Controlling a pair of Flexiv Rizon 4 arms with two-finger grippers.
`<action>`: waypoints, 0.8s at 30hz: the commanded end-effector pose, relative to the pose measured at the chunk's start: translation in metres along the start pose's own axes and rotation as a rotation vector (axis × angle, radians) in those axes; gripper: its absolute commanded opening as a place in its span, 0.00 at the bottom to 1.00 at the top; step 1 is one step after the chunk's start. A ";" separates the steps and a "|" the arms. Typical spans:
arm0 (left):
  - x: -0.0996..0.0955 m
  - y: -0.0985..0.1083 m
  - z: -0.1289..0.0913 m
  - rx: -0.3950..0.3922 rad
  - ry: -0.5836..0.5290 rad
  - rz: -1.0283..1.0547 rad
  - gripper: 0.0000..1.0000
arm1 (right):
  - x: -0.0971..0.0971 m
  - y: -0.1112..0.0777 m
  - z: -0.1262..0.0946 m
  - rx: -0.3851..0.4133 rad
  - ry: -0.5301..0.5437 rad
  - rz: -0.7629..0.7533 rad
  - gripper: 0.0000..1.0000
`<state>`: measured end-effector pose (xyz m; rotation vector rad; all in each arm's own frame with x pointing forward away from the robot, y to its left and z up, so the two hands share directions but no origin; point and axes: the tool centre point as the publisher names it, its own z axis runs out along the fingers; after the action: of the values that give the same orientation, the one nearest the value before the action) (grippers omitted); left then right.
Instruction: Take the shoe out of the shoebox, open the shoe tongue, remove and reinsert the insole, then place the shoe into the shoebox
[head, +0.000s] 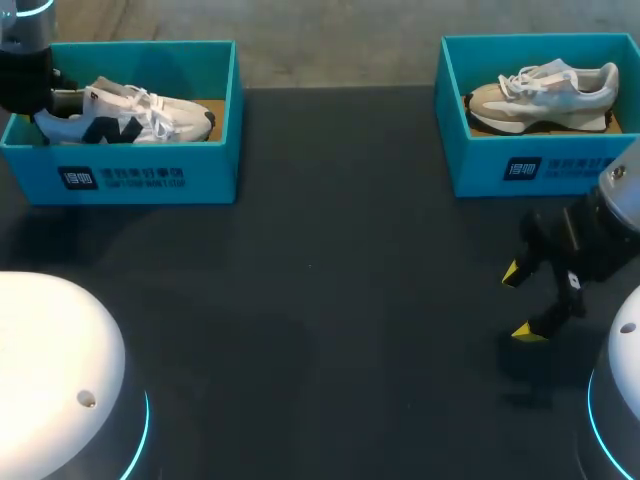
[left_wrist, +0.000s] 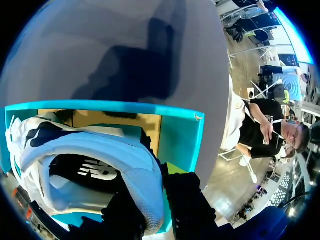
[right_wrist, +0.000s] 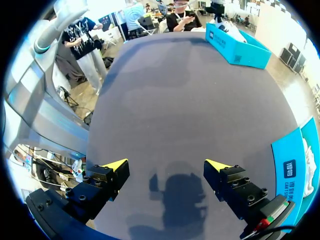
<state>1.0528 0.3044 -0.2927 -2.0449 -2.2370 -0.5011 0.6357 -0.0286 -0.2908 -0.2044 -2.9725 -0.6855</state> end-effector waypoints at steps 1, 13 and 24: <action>0.000 0.003 0.004 0.007 -0.004 -0.003 0.00 | 0.001 0.000 0.001 0.003 -0.004 0.001 1.00; 0.003 0.007 0.017 0.049 -0.015 -0.012 0.00 | 0.001 0.000 0.001 0.003 -0.004 0.001 1.00; -0.001 0.004 0.031 0.073 0.002 0.005 0.00 | 0.001 0.000 0.001 0.003 -0.004 0.001 1.00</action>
<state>1.0587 0.3139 -0.3200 -2.0226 -2.2164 -0.4132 0.6357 -0.0286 -0.2908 -0.2044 -2.9725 -0.6855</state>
